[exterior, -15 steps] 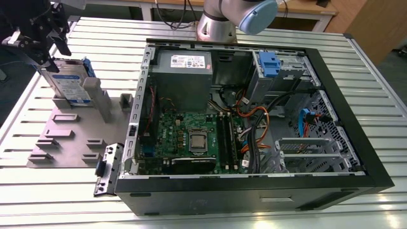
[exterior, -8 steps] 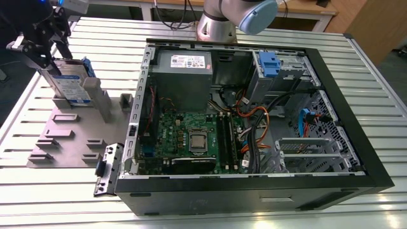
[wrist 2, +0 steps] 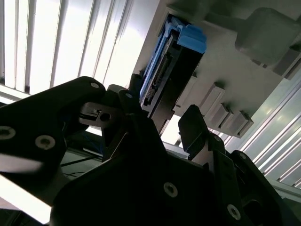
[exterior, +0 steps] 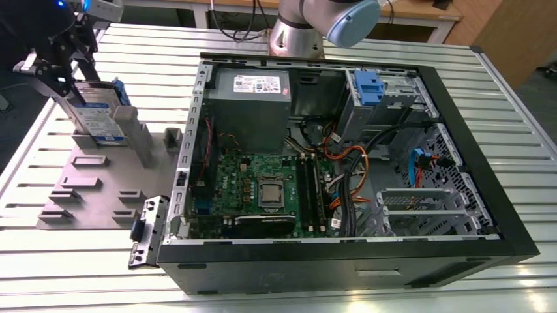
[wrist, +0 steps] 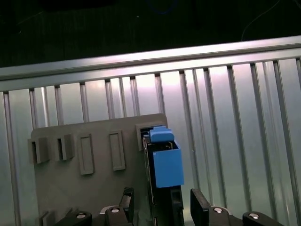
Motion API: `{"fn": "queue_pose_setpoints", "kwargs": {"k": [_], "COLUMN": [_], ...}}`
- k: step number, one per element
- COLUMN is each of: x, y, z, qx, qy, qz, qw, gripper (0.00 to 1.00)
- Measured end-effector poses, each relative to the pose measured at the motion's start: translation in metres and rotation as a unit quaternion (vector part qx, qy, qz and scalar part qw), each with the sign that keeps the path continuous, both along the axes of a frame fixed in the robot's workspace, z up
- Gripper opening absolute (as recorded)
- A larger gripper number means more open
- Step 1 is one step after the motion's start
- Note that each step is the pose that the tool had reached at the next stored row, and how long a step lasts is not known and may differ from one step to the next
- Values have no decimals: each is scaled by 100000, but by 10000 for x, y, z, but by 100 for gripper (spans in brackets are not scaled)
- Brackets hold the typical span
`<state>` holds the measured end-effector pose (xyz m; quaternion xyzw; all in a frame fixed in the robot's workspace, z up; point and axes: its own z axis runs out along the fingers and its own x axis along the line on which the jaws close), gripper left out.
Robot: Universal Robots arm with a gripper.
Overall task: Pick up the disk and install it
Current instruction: 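Pick up the disk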
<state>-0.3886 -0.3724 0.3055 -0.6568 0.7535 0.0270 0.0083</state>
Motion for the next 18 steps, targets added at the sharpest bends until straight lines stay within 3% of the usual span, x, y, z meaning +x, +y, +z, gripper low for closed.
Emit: {"fn": "queue_pose_setpoints", "kwargs": {"k": [9,14,18], "x": [0,0,0], "y": [0,0,0], "z": [-2,-1,-2], "qx": [8,6,9], "qy": [-11,-9,-11], "qz": [101,114,124], "qw": [100000,100000,100000], "gripper": [58,38,38]}}
